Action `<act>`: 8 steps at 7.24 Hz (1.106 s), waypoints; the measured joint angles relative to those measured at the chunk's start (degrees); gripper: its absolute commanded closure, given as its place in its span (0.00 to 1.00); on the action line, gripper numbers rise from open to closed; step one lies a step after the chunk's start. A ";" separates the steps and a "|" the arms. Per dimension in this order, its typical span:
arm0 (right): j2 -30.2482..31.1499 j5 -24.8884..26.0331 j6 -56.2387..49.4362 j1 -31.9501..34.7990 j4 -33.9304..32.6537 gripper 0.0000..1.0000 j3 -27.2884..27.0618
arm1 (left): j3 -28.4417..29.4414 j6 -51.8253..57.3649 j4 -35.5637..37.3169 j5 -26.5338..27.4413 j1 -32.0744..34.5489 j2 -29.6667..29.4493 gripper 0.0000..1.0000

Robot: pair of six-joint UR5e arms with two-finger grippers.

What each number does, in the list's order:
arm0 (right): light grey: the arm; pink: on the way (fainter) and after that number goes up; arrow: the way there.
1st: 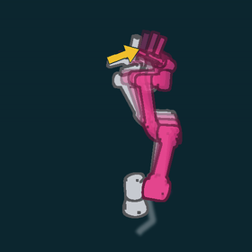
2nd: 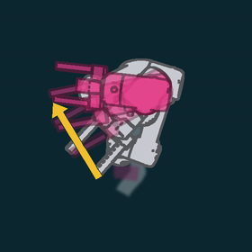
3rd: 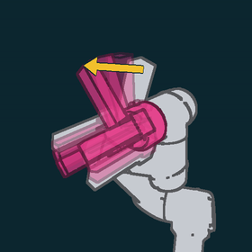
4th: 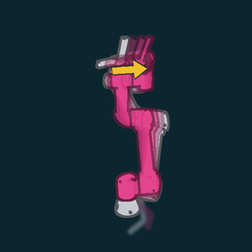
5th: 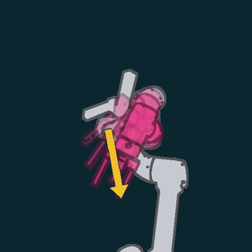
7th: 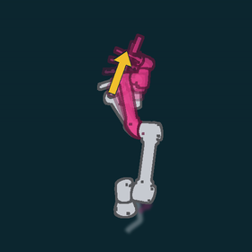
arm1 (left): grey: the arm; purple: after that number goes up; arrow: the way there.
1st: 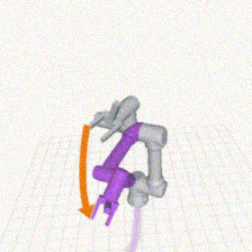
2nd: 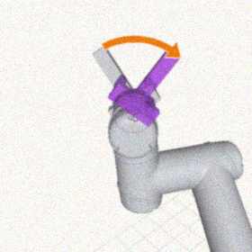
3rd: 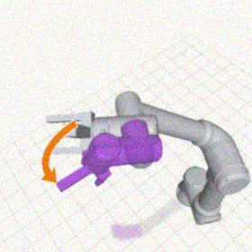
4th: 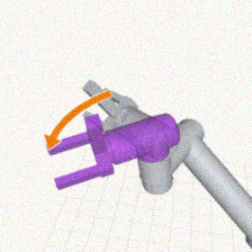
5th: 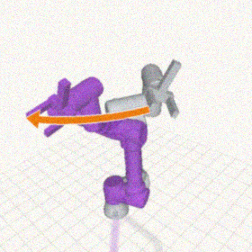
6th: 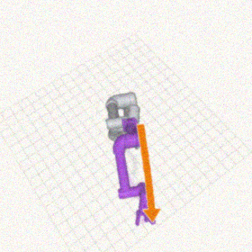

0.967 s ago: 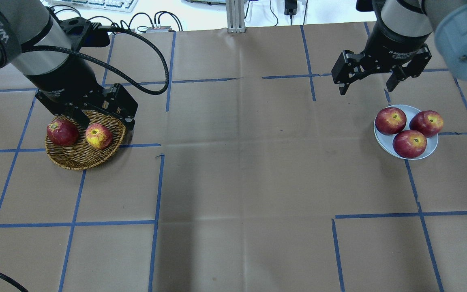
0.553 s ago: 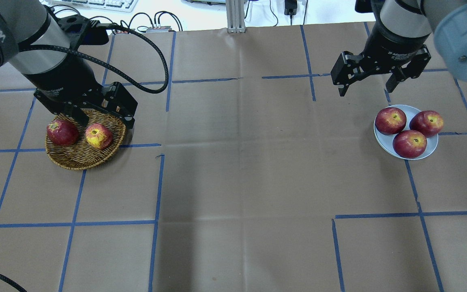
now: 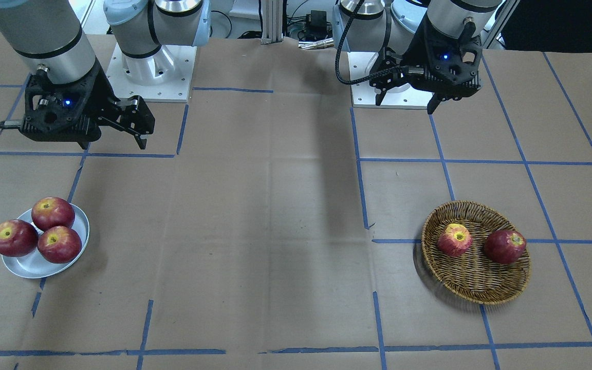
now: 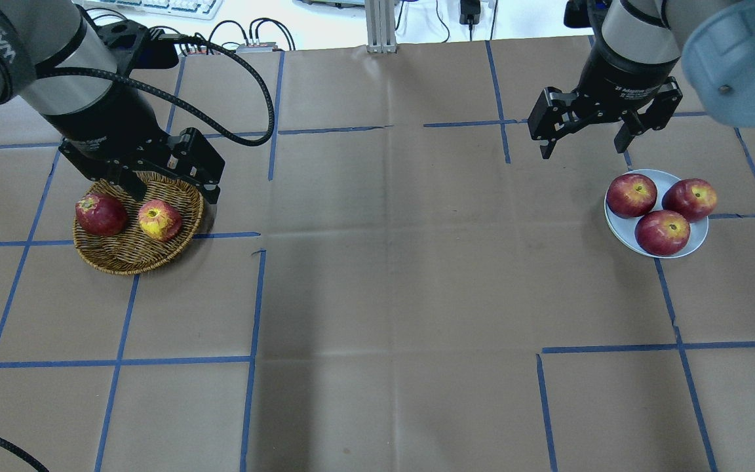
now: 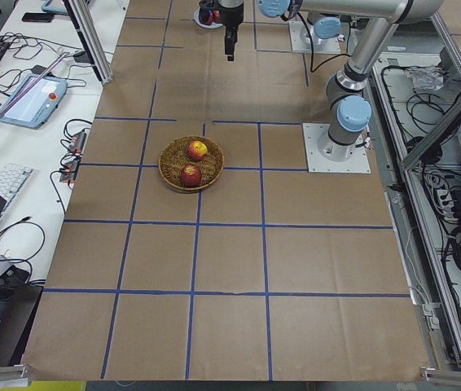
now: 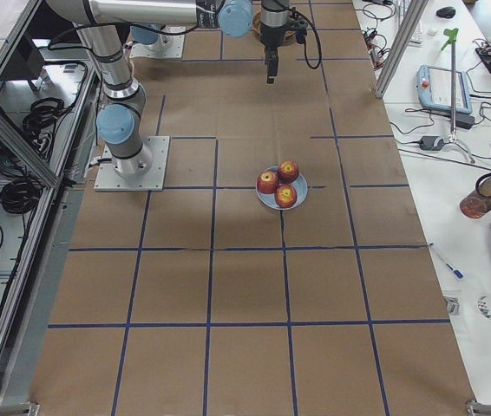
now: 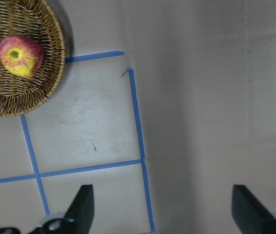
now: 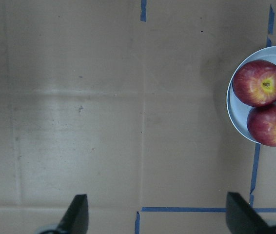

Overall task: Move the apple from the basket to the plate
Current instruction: 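Lower the left gripper toward the yellow-red apple in the wicker basket, then grasp the yellow-red apple in the basket with the left gripper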

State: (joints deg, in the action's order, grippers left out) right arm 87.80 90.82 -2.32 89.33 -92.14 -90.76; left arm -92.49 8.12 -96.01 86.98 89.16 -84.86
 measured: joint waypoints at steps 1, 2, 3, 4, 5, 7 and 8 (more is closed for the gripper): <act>-0.14 0.03 0.02 0.00 0.09 0.00 0.03 | -0.28 0.24 0.23 0.10 -0.10 -0.20 0.01; -0.22 0.05 -0.01 0.02 0.16 0.00 0.05 | -0.48 0.86 0.32 0.20 -0.27 -0.34 0.01; -0.31 0.05 -0.16 0.10 0.24 0.00 0.05 | -0.95 3.24 0.52 0.89 -1.09 -0.58 0.01; -0.20 0.06 -0.38 0.17 0.37 0.00 0.05 | -2.29 7.36 1.76 1.88 -3.46 -1.06 0.01; 0.00 0.04 -0.72 0.20 0.49 0.00 0.01 | -4.82 10.74 5.39 2.42 -6.92 -1.82 0.01; 0.21 0.04 -1.88 0.22 0.55 0.00 -0.13 | -11.47 16.13 16.73 3.12 -11.77 -5.01 0.01; 0.24 0.05 -2.14 0.23 0.56 0.00 -0.15 | -13.54 19.00 22.29 3.53 -13.15 -7.67 0.01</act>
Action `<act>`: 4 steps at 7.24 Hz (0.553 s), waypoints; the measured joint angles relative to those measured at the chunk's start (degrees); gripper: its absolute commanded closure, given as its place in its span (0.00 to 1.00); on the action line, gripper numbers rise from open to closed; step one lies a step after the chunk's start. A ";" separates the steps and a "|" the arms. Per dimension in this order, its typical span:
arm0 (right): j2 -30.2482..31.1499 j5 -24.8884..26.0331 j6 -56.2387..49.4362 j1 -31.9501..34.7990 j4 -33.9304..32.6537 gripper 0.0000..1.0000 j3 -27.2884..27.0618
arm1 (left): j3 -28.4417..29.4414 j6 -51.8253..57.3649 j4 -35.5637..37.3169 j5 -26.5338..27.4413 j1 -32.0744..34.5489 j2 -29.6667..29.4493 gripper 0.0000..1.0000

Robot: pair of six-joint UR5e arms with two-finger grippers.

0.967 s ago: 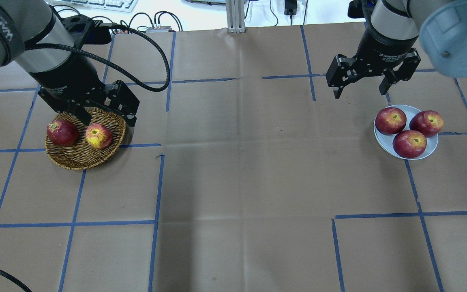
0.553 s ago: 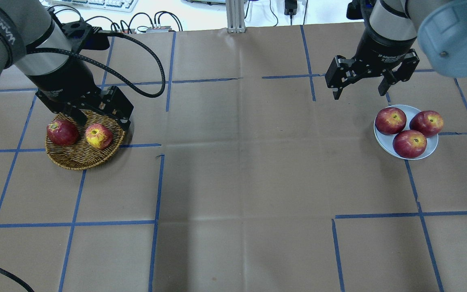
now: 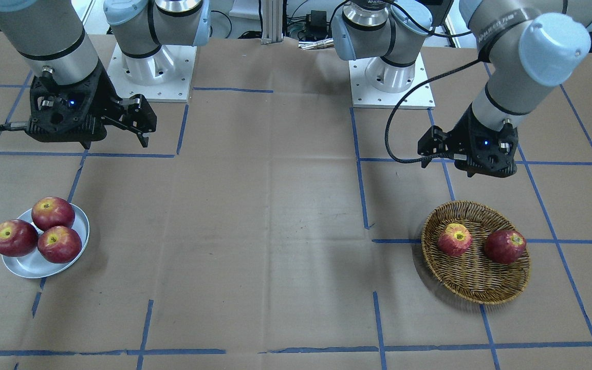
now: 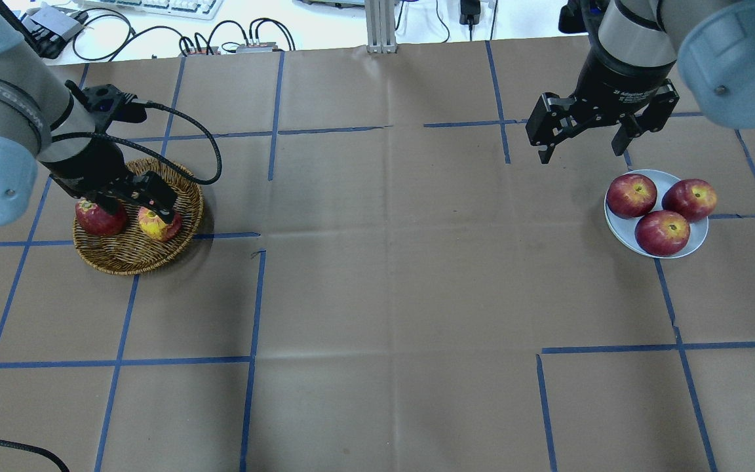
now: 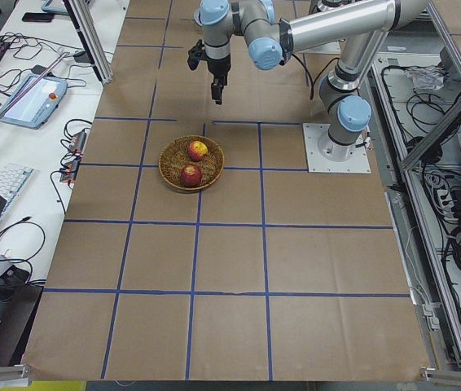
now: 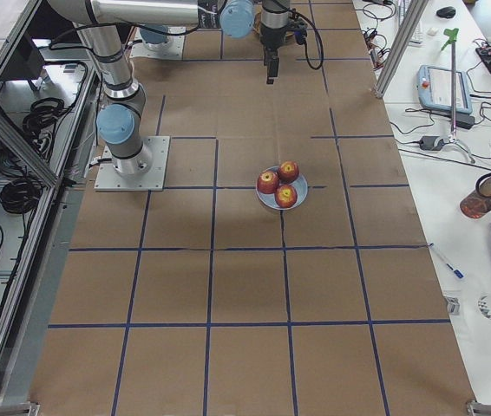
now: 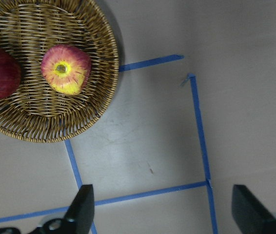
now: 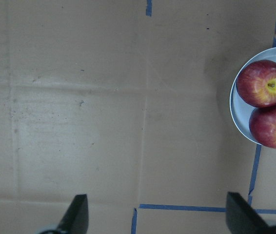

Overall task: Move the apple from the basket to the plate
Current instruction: 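Grasp the yellow-red apple in the basket with the left gripper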

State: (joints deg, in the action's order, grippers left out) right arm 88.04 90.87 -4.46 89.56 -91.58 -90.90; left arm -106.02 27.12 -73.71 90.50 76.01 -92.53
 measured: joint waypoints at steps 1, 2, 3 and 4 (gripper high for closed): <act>0.07 0.00 -0.12 0.00 0.00 0.00 -0.04 | -0.88 2.94 4.65 0.21 -1.31 -3.13 0.01; 0.20 0.00 -0.17 0.00 0.00 0.00 -0.10 | -1.04 5.19 8.40 0.31 -2.38 -6.08 0.01; 0.36 0.01 -0.19 0.00 0.00 0.00 -0.16 | -0.94 6.41 11.48 0.35 -3.07 -8.88 0.01; 0.42 -0.01 -0.20 0.00 0.00 0.00 -0.17 | -0.79 6.86 13.69 0.37 -3.43 -11.36 0.01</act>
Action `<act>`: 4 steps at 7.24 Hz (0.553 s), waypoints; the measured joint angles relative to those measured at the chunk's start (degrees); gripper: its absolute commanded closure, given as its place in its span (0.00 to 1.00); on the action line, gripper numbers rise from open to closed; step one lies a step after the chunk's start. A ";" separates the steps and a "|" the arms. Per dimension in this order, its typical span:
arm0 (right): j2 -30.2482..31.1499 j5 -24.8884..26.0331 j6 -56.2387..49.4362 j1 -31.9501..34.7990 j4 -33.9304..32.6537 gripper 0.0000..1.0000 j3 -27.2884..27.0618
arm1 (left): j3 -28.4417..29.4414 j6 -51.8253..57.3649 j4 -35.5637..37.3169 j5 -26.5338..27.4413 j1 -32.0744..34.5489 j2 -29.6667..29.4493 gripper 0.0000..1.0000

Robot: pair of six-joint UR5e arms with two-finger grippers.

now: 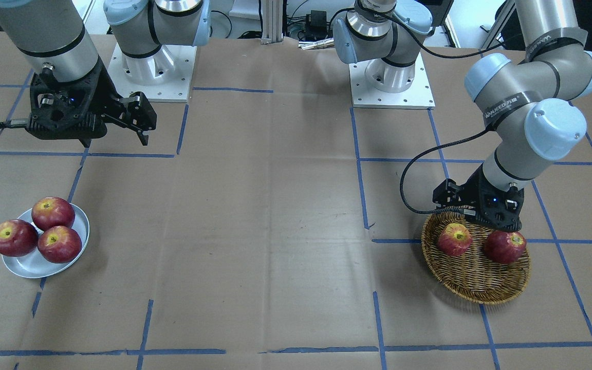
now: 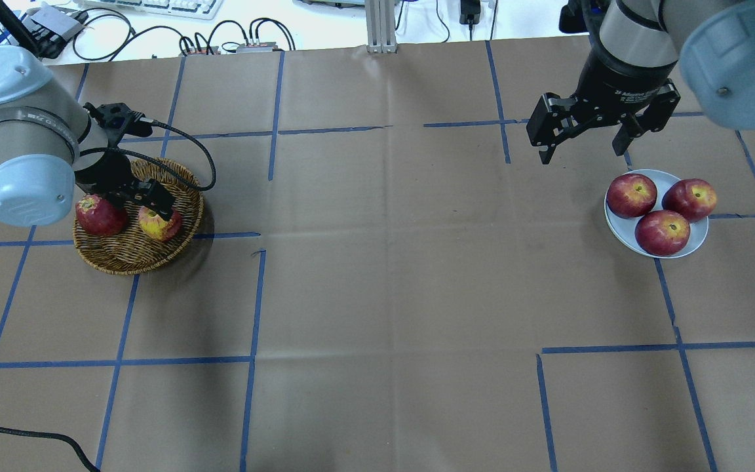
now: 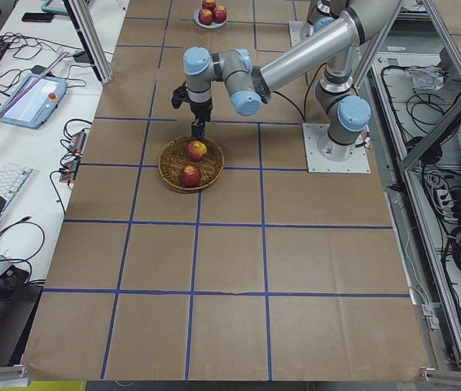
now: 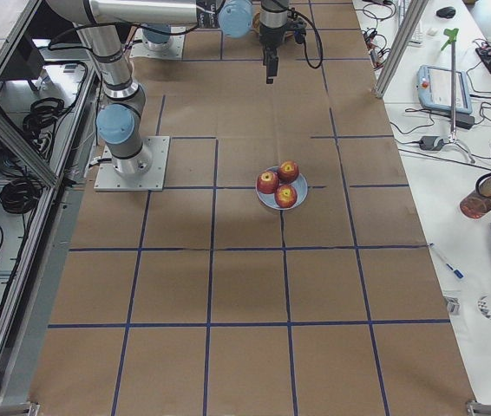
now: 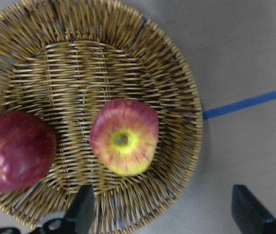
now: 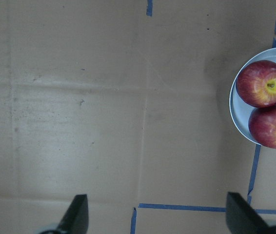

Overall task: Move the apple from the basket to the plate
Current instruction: 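Grasp the yellow-red apple in the basket with the left gripper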

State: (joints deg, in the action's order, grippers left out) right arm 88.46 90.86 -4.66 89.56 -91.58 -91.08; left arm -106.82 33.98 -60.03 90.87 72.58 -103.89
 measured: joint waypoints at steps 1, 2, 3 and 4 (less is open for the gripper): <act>0.05 -0.13 0.00 0.00 0.00 0.00 0.00 | 0.03 0.17 2.10 0.05 -0.16 -2.07 0.01; 0.08 -0.40 0.00 0.00 0.00 0.00 0.04 | -0.01 0.25 4.17 0.12 -0.24 -3.79 0.01; 0.08 -0.68 0.00 0.00 0.00 0.00 0.11 | -0.07 0.33 5.34 0.14 -0.47 -5.17 0.01; 0.10 -0.81 0.00 0.00 0.00 0.00 0.15 | -0.06 0.58 5.87 0.12 -0.98 -6.50 0.01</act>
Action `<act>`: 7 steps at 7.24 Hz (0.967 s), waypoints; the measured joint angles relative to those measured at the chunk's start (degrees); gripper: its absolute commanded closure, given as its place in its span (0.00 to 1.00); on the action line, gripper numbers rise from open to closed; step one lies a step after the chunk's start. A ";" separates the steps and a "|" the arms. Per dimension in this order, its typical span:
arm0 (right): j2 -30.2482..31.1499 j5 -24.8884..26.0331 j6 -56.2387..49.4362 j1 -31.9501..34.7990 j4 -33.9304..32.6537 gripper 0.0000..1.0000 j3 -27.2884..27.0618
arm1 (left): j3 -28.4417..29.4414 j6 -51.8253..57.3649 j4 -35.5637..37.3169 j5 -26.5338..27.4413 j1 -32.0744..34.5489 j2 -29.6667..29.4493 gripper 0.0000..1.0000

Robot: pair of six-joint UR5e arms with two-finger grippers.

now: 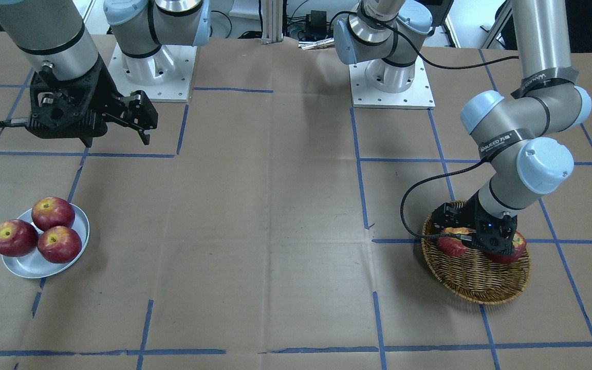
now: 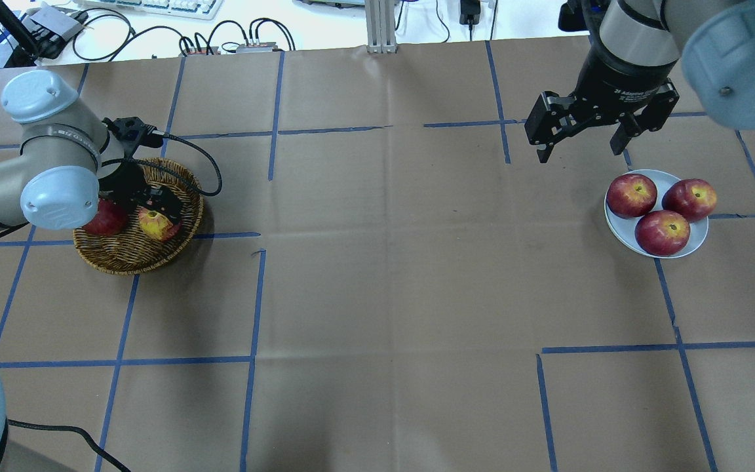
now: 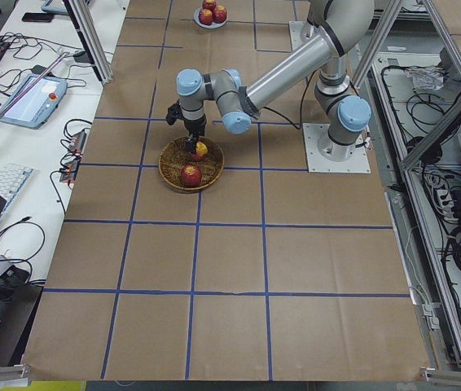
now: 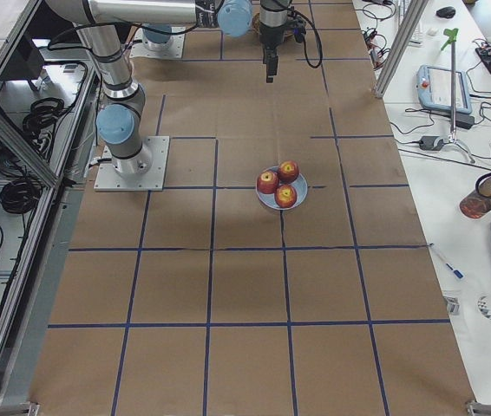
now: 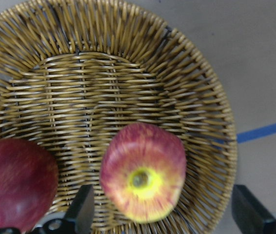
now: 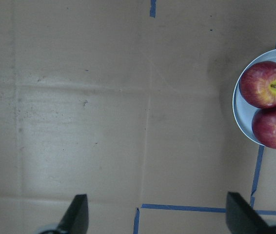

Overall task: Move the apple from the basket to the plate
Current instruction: 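Grasp the yellow-red apple in the basket with the left gripper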

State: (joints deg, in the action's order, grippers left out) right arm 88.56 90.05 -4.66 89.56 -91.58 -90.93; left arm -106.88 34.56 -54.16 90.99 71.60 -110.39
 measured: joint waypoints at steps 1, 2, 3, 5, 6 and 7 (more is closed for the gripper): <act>0.02 -0.08 0.00 0.00 0.00 0.00 0.05 | 0.11 0.34 0.31 0.00 -0.52 -1.59 0.15; 0.03 -0.11 -0.02 0.00 0.00 0.00 0.10 | 0.28 0.48 0.67 0.03 -0.79 -2.95 0.37; 0.03 -0.13 -0.32 -0.02 -0.02 0.00 0.12 | 0.35 0.42 1.10 0.30 -0.89 -3.63 0.47; 0.03 -0.13 -1.13 -0.08 -0.13 0.00 0.25 | 0.57 -0.35 1.39 2.44 -0.60 -3.08 0.47; 0.03 -0.13 -1.25 -0.08 -0.16 0.00 0.28 | 1.66 -0.60 1.04 3.10 -0.11 -1.56 0.47; 0.04 -0.13 -1.29 -0.08 -0.15 0.00 0.28 | 3.65 -1.55 -1.05 3.36 1.01 0.80 0.47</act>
State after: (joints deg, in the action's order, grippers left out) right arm 88.60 89.91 -5.95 89.48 -91.73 -90.64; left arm -103.23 33.01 -55.21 94.35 72.61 -109.59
